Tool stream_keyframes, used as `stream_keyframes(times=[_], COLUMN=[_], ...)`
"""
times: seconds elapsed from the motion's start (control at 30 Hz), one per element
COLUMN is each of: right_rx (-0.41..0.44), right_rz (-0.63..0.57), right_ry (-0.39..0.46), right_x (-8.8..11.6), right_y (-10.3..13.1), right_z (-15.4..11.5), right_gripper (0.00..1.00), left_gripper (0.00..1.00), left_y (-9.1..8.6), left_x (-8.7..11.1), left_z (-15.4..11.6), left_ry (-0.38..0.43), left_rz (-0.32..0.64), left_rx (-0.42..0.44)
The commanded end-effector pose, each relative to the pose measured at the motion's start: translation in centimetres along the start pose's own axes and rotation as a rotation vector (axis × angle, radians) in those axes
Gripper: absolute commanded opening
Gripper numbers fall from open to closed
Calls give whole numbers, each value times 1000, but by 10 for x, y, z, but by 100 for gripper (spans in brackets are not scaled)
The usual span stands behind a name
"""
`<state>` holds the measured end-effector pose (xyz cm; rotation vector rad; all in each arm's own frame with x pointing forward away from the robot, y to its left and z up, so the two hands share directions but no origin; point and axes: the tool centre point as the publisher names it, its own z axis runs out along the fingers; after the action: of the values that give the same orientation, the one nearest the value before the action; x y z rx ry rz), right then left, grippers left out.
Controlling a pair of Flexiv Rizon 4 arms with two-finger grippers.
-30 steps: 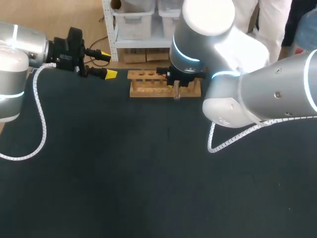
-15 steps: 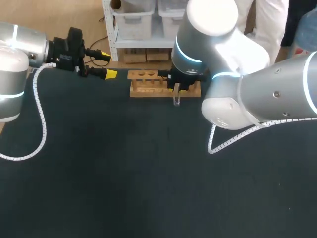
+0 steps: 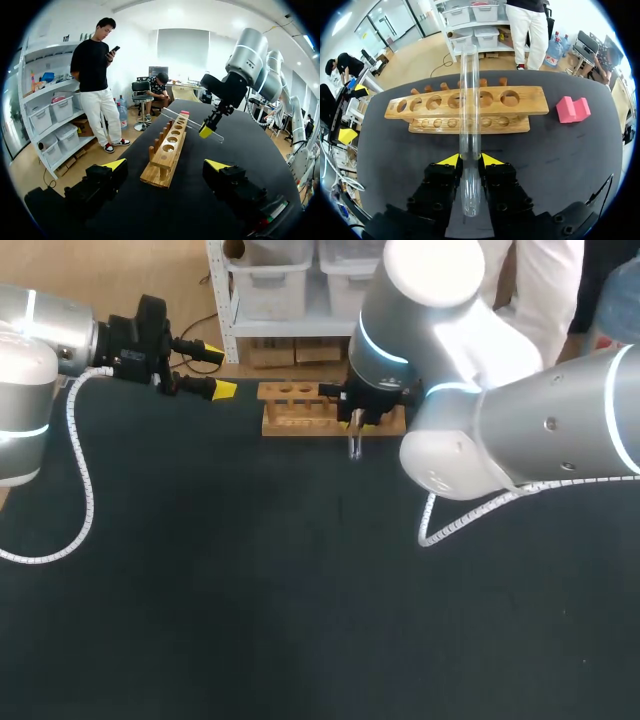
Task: Grasp the test tube, adjust it, and insert it.
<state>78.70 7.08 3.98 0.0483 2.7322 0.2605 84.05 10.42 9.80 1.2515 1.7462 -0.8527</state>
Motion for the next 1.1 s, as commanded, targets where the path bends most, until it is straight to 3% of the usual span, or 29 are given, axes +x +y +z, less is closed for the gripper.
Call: stream_keyframes(times=[0.03,0.73,1.1], right_rx=[-2,-5,19], right_rz=[-2,6,10], right_ry=[12,33,-64], right_x=[-2,4,6], right_y=[2,-1,9], right_z=[4,5,-27], right_gripper=[0,0,0], left_gripper=[100,100,100], left_y=[1,1,1], left_x=[0,0,0], left_z=[0,0,0], left_ry=[0,0,0], left_rz=[0,0,0], left_rx=[1,1,1])
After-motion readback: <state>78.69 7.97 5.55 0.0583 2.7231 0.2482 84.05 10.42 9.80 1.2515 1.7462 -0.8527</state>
